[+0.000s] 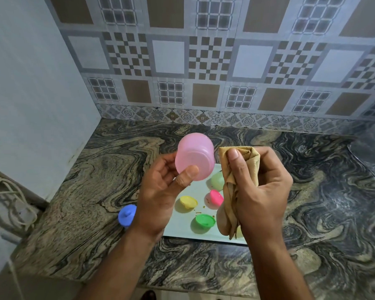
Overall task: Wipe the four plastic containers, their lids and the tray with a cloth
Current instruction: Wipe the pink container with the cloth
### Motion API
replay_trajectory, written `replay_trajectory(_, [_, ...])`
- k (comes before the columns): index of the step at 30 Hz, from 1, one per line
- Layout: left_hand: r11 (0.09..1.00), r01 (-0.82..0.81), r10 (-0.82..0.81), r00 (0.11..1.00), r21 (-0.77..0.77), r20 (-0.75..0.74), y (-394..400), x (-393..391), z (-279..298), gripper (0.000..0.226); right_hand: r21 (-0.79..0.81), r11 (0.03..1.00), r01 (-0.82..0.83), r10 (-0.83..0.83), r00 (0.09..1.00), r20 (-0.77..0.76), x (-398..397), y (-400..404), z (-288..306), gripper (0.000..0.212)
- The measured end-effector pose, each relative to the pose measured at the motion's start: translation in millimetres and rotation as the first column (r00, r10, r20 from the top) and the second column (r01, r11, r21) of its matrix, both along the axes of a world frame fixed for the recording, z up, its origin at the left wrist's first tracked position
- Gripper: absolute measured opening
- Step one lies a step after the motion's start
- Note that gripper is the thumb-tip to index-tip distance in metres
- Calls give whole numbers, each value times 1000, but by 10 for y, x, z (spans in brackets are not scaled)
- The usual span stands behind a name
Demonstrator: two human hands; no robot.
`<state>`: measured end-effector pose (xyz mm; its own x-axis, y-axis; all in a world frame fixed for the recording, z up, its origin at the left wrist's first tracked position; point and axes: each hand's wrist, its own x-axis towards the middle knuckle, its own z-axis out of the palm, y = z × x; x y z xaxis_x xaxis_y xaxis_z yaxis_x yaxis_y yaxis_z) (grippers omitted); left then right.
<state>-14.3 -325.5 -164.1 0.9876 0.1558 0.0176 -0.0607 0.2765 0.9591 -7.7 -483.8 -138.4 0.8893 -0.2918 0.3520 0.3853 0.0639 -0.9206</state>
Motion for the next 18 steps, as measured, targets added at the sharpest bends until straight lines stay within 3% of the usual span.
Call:
replay_trajectory(3, [1000, -20, 20, 999, -4, -41, -22, 11, -30, 71, -24, 999, 29, -28, 1000, 14, -9, -3, 1, 18])
replay_trajectory(7, [977, -39, 41, 999, 211, -5, -35, -5, -30, 64, -73, 997, -16, 22, 996, 84, 2, 36, 116, 15])
replay_trajectory(9, [967, -52, 45, 998, 248, 34, -39, -15, -30, 64, -141, 989, -34, 48, 994, 98, 27, 56, 171, 16])
replay_trajectory(11, [975, -90, 80, 995, 202, 58, -45, -27, -18, 64, -155, 987, -36, 52, 994, 100, 47, 74, 201, 19])
replay_trajectory(15, [992, -121, 122, 992, -16, 24, -30, -19, 35, 71, -28, 995, -95, 96, 995, 30, 12, 112, 144, 17])
replay_trajectory(18, [995, -80, 82, 997, -57, 16, 33, 1, 19, 75, -33, 994, -104, 104, 994, -27, -15, 100, 36, 15])
